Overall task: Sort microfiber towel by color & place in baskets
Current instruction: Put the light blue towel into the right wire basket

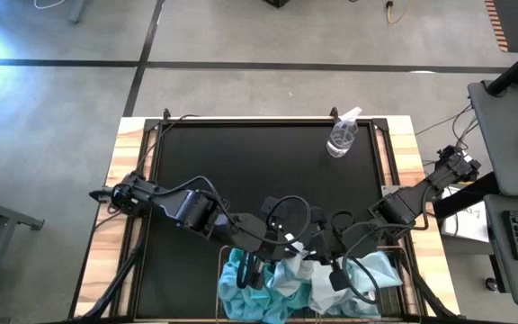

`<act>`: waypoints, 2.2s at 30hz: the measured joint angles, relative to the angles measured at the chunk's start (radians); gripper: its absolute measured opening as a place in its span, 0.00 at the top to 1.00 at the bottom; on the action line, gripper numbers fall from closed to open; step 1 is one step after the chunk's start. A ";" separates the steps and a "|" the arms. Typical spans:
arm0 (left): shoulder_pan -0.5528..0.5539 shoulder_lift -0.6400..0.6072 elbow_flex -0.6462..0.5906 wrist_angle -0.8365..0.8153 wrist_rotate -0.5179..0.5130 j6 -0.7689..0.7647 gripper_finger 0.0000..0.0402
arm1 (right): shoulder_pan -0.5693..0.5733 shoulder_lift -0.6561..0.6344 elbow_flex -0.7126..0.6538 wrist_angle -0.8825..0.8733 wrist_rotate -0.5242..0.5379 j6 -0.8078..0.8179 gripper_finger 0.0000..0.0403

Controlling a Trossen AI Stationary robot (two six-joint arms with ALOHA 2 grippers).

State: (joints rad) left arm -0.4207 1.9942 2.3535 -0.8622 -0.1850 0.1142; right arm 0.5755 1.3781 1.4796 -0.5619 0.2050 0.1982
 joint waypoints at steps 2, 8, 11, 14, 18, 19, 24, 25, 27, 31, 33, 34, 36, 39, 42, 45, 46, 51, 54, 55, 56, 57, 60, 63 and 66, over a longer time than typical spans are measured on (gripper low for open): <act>0.000 0.000 0.000 -0.002 -0.020 -0.021 0.98 | 0.000 -0.001 0.000 -0.007 0.002 0.001 0.98; 0.000 -0.012 0.000 -0.078 -0.033 -0.037 0.85 | 0.000 -0.001 0.000 -0.011 0.003 0.003 0.98; 0.000 -0.014 0.001 -0.140 -0.033 -0.050 0.77 | 0.000 -0.002 0.000 -0.011 0.003 0.003 0.98; 0.000 -0.014 0.000 -0.176 -0.035 -0.050 0.67 | 0.000 -0.002 0.000 -0.011 0.003 0.003 0.98; 0.000 -0.022 0.001 -0.267 -0.060 -0.079 0.57 | 0.000 -0.003 0.000 -0.033 0.003 0.031 0.98; 0.000 -0.026 0.001 -0.312 -0.090 -0.108 0.55 | 0.000 -0.004 0.000 -0.051 0.004 0.042 0.98; 0.000 -0.061 0.002 -0.578 -0.245 -0.291 0.53 | 0.000 -0.014 0.002 -0.168 0.044 0.140 0.98; 0.001 -0.065 0.002 -0.621 -0.255 -0.323 0.53 | 0.000 -0.016 0.007 -0.212 0.067 0.172 0.98; 0.000 -0.076 0.001 -0.695 -0.259 -0.379 0.54 | 0.000 -0.019 0.022 -0.310 0.105 0.258 0.98; -0.005 -0.110 -0.006 -0.709 -0.255 -0.429 0.55 | 0.001 -0.026 0.059 -0.530 0.161 0.455 0.98; -0.007 -0.127 -0.005 -0.709 -0.255 -0.431 0.56 | 0.001 -0.032 0.082 -0.632 0.163 0.549 0.98; -0.009 -0.139 -0.007 -0.708 -0.257 -0.435 0.57 | 0.001 -0.036 0.095 -0.684 0.163 0.598 0.98; -0.012 -0.160 -0.011 -0.710 -0.258 -0.456 0.57 | 0.001 -0.042 0.113 -0.772 0.164 0.682 0.98; -0.013 -0.193 -0.012 -0.709 -0.262 -0.484 0.58 | 0.010 -0.050 0.118 -0.882 0.158 0.820 0.98; -0.015 -0.214 -0.012 -0.709 -0.263 -0.497 0.58 | 0.038 -0.051 0.116 -0.944 0.124 0.930 0.98; -0.015 -0.227 -0.015 -0.709 -0.278 -0.497 0.58 | 0.093 -0.042 0.104 -0.947 0.060 0.989 0.98; -0.015 -0.232 -0.015 -0.710 -0.286 -0.494 0.58 | 0.117 -0.036 0.102 -0.942 0.041 1.003 0.98; -0.015 -0.254 -0.021 -0.709 -0.327 -0.466 0.58 | 0.273 -0.006 0.101 -0.860 -0.028 1.072 0.98; -0.015 -0.261 -0.022 -0.709 -0.354 -0.463 0.58 | 0.370 0.007 0.100 -0.749 -0.028 1.075 0.98; -0.015 -0.264 -0.022 -0.709 -0.356 -0.463 0.58 | 0.399 0.010 0.100 -0.708 -0.024 1.074 0.98; -0.015 -0.268 -0.022 -0.709 -0.357 -0.460 0.58 | 0.428 0.012 0.100 -0.670 -0.022 1.073 0.98; -0.015 -0.270 -0.022 -0.709 -0.357 -0.457 0.58 | 0.457 0.016 0.100 -0.631 -0.015 1.068 0.98; -0.015 -0.272 -0.022 -0.709 -0.359 -0.437 0.58 | 0.526 0.025 0.100 -0.538 0.034 1.039 0.98; -0.015 -0.272 -0.022 -0.709 -0.388 -0.424 0.58 | 0.585 0.029 0.100 -0.469 0.102 1.009 0.98; -0.014 -0.272 -0.022 -0.709 -0.421 -0.408 0.58 | 0.629 0.031 0.100 -0.438 0.190 0.982 0.98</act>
State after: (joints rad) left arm -0.4351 1.7226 2.3314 -1.5712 -0.6059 -0.2938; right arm 1.2049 1.4086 1.5799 -1.0000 0.3951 1.1805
